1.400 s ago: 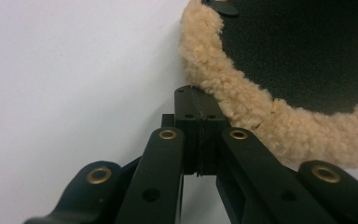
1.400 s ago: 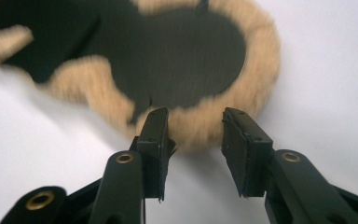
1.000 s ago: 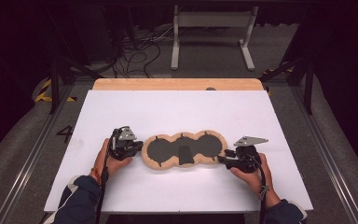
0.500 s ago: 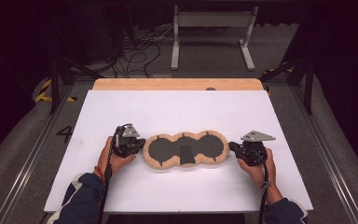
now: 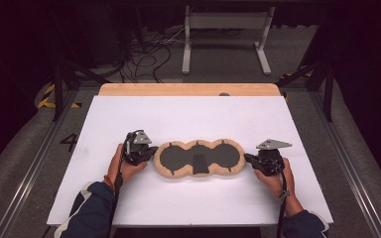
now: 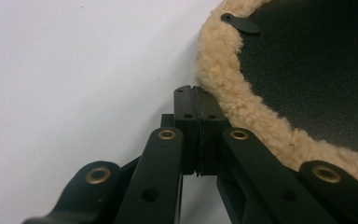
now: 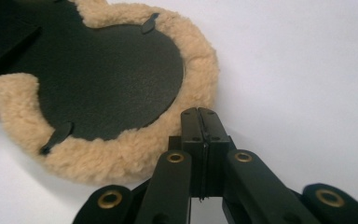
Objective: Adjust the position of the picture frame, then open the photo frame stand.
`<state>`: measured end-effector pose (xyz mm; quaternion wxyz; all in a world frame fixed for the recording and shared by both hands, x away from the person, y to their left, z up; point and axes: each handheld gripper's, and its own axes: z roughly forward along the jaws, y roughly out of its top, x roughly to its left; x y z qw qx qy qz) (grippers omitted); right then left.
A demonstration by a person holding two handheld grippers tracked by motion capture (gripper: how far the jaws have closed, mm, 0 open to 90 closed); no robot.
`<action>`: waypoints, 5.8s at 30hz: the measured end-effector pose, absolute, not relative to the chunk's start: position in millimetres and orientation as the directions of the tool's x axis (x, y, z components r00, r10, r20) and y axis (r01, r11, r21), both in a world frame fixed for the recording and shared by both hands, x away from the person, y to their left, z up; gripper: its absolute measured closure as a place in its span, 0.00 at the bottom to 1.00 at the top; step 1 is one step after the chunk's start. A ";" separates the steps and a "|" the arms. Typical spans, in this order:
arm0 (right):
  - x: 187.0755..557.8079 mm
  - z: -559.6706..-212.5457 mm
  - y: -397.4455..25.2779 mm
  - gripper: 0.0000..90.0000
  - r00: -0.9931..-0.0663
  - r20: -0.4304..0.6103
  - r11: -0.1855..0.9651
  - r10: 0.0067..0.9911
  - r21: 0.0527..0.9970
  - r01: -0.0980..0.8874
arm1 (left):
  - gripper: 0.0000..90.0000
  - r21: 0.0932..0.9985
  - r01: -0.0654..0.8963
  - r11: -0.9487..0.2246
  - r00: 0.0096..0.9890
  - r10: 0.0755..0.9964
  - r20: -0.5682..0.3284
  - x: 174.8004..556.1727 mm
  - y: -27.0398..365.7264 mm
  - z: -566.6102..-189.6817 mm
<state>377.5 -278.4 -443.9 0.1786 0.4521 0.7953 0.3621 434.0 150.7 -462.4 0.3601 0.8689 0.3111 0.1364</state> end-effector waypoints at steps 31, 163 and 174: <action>367.9 -441.6 -280.4 1.00 -0.557 0.105 0.316 0.824 0.731 0.605 | 1.00 0.701 0.454 -0.550 0.759 0.650 0.018 446.3 140.5 -460.9; 392.3 -461.3 -186.4 0.60 -0.355 0.811 -0.058 0.466 0.428 0.902 | 0.18 0.789 0.475 -0.391 0.787 0.589 -0.182 391.9 184.6 -458.0; 392.2 -465.4 -187.1 0.65 -0.326 0.827 -0.095 0.458 0.410 0.907 | 0.19 0.754 0.546 -0.365 0.756 0.601 -0.257 421.2 168.3 -466.4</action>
